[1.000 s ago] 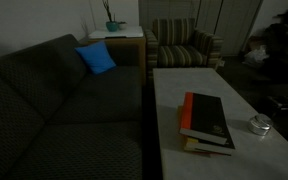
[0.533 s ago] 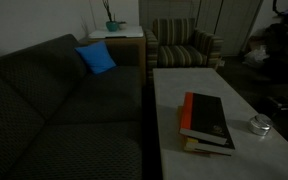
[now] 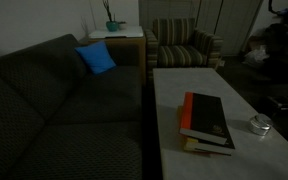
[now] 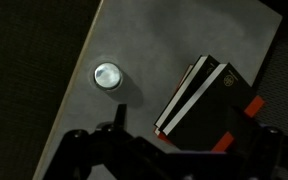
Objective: Place the lid on the table
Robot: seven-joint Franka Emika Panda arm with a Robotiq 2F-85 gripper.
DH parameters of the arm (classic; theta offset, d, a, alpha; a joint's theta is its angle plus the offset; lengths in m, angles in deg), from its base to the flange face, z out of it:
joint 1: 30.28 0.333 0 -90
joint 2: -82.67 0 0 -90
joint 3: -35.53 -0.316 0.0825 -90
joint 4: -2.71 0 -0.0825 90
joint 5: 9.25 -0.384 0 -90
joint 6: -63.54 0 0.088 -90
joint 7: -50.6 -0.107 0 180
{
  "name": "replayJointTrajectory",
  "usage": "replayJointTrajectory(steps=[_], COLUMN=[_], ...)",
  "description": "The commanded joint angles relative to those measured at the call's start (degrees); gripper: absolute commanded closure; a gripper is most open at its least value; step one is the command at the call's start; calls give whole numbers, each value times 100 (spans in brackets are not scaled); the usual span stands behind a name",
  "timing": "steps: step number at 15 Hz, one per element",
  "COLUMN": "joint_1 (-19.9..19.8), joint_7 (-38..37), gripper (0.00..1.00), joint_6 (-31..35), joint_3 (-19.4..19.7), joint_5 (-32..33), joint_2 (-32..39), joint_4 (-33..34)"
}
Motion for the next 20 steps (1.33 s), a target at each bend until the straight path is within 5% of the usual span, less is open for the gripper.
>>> replayJointTrajectory(steps=[1, 4, 15, 20], joint_1=[270, 417, 33, 28], joint_7=[-838, -1525, -1703, -1679], gripper=[0, 0, 0, 0], joint_6=[-123, -273, -1393, -1382], joint_3=[88, 154, 104, 88], joint_5=[387, 616, 512, 554], joint_2=[603, 1276, 3501, 3545], joint_4=[684, 1336, 3570, 3542])
